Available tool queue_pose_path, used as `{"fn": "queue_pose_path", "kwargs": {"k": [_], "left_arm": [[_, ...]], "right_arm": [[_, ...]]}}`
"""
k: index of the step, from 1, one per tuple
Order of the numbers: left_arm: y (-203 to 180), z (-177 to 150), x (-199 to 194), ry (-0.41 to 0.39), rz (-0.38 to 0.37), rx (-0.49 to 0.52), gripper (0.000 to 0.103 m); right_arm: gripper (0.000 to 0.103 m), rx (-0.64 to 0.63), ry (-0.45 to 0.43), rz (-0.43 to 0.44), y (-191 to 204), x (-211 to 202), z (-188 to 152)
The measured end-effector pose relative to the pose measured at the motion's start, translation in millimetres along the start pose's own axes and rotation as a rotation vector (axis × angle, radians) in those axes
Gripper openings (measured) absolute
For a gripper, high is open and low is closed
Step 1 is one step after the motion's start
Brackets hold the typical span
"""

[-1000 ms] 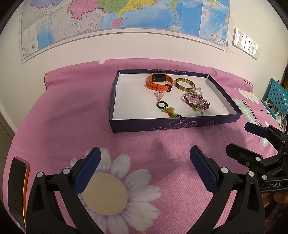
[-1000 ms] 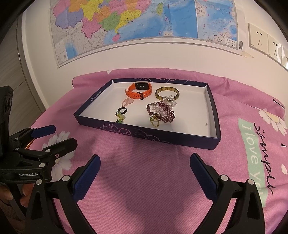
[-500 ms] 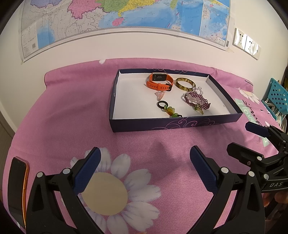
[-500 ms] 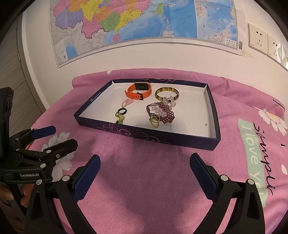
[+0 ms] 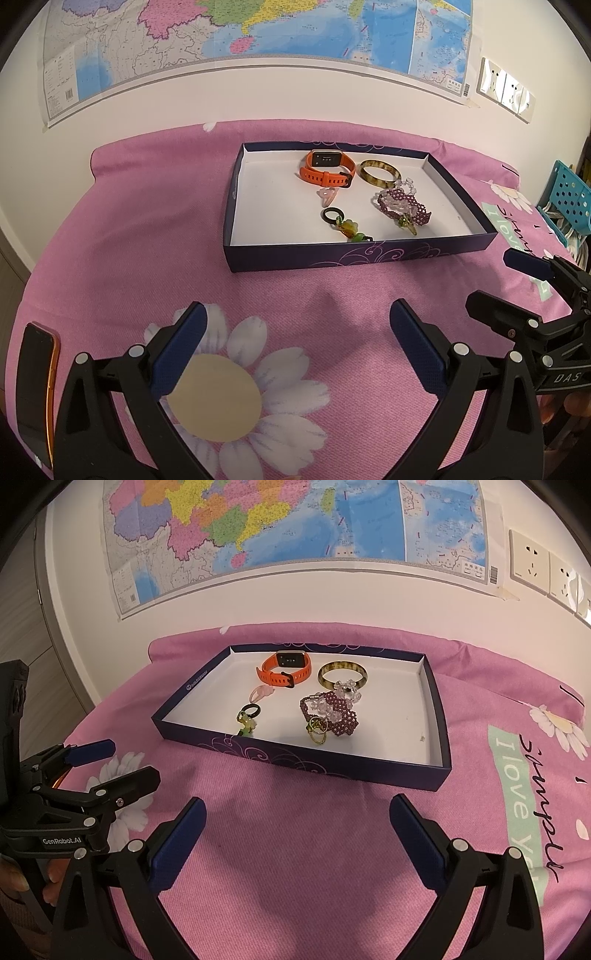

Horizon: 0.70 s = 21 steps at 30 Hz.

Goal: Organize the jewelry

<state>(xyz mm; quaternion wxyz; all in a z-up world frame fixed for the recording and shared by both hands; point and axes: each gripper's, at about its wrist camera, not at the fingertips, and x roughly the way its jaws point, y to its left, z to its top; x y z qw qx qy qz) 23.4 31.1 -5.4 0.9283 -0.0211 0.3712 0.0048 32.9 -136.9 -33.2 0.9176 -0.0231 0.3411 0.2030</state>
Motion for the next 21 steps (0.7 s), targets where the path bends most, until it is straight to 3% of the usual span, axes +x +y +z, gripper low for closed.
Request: {"fn": "queue_pose_path", "kwargs": {"k": [21], "left_arm": [[0.5, 0.7, 2.7, 0.003, 0.000, -0.002, 0.098]], "right_arm": [[0.096, 0.001, 0.001, 0.003, -0.6, 0.4, 2.1]]}}
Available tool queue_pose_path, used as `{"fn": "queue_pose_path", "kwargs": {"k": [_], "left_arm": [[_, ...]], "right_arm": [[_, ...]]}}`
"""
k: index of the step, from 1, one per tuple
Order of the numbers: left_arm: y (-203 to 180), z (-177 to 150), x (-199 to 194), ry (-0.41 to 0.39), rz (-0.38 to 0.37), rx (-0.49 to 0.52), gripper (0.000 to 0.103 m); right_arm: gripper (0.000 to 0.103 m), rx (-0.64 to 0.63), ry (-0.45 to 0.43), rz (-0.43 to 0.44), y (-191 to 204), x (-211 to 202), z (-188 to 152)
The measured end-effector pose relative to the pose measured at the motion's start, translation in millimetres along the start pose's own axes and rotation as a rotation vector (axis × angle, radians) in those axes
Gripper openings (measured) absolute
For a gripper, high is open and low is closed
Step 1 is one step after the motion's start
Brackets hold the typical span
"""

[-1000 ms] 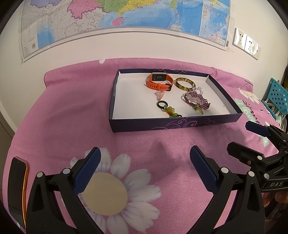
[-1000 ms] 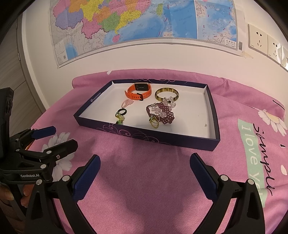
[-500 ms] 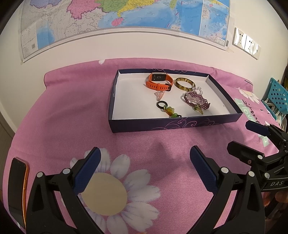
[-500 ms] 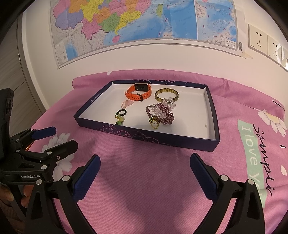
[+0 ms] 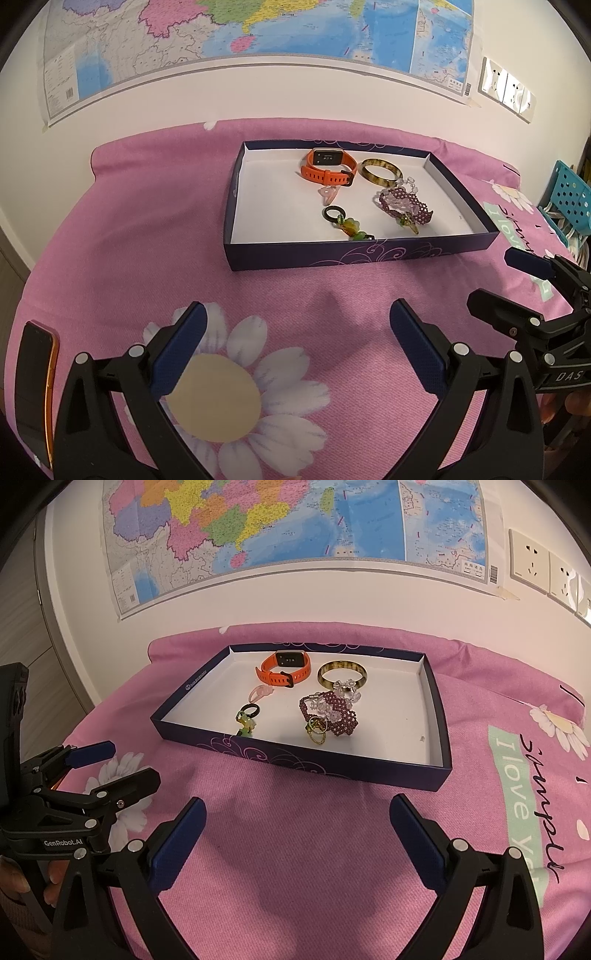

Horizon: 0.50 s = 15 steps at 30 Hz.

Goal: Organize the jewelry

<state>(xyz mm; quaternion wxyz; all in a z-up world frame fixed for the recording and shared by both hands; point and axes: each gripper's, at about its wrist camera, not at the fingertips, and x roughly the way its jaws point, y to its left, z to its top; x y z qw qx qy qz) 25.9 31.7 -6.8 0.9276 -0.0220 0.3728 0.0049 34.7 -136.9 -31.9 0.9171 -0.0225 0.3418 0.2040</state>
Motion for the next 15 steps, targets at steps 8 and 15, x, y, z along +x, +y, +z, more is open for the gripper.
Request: {"fn": "queue_pose_path", "kwargs": {"k": [8, 15], "left_arm": [[-2.6, -2.0, 0.3, -0.007, -0.017, 0.018, 0.098], [7.8, -2.6, 7.3, 0.049, -0.018, -0.015, 0.098]], "right_arm": [[0.096, -0.009, 0.001, 0.002, 0.5, 0.2, 0.2], [0.096, -0.048, 0.045, -0.038, -24.2, -1.8, -7.3]]}}
